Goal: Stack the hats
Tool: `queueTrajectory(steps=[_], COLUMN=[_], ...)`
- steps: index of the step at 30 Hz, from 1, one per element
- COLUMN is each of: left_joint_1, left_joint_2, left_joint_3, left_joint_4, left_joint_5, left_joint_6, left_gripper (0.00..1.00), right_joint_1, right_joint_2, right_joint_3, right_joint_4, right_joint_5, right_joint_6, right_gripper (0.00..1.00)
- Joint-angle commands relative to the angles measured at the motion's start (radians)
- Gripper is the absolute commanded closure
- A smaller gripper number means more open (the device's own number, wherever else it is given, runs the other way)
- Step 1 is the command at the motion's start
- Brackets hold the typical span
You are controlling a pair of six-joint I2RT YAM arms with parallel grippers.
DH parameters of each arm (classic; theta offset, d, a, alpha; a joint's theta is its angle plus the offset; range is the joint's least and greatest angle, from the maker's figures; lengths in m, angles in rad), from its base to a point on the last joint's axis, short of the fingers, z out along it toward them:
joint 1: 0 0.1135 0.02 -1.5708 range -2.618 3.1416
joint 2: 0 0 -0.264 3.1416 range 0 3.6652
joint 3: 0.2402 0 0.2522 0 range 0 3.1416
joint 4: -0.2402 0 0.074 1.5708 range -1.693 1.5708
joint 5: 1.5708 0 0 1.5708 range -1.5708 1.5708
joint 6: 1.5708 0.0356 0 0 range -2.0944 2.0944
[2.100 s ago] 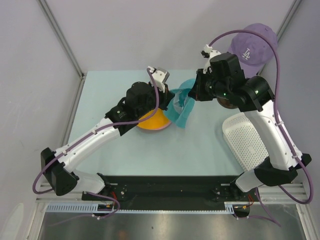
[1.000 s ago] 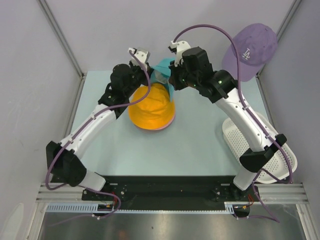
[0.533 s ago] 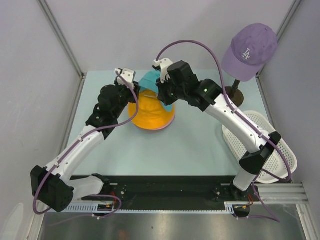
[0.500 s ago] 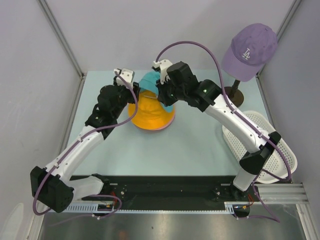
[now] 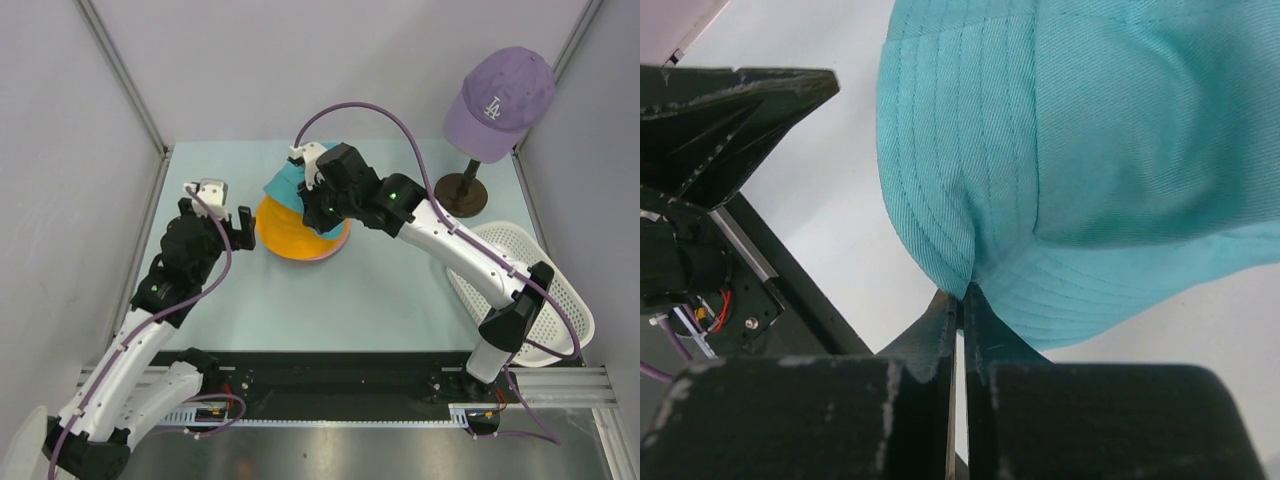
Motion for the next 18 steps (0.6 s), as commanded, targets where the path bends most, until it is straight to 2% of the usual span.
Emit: queueTrajectory(steps=[1, 4, 5, 10, 13, 18], left_joint_1=[0.023, 0.061, 0.093, 0.158, 0.259, 0.285], left_joint_2=[-0.07, -0.087, -0.084, -0.009, 0.035, 0.092], left_joint_3=[-0.042, -0.053, -0.056, -0.044, -0.029, 0.023], left_joint_4=[-0.102, -0.122, -0.122, -0.085, -0.069, -0.073], left_joint_5=[-0.012, 0.072, 0.148, 0.313, 0.408, 0.535], left_joint_6=[-0.066, -0.125, -0.147, -0.331, -0.458, -0.674], left_gripper=[0.05, 0.03, 0.03, 0.03, 0.03, 0.04], right_joint_1=[0.016, 0.022, 0.023, 0.025, 0.025, 0.025], right_joint_2=[-0.02, -0.023, -0.026, -0.034, -0.035, -0.04], right_joint_3=[-0.01, -0.027, -0.036, -0.069, -0.075, -0.083], right_joint_4=[0.048, 0.052, 0.054, 0.074, 0.083, 0.083], right_joint_5=[-0.024, -0.02, -0.018, -0.003, 0.005, 0.016], right_joint_6=[0.025, 0.033, 0.036, 0.045, 0.05, 0.047], right_gripper=[1.0, 1.0, 1.0, 1.0, 1.0, 1.0])
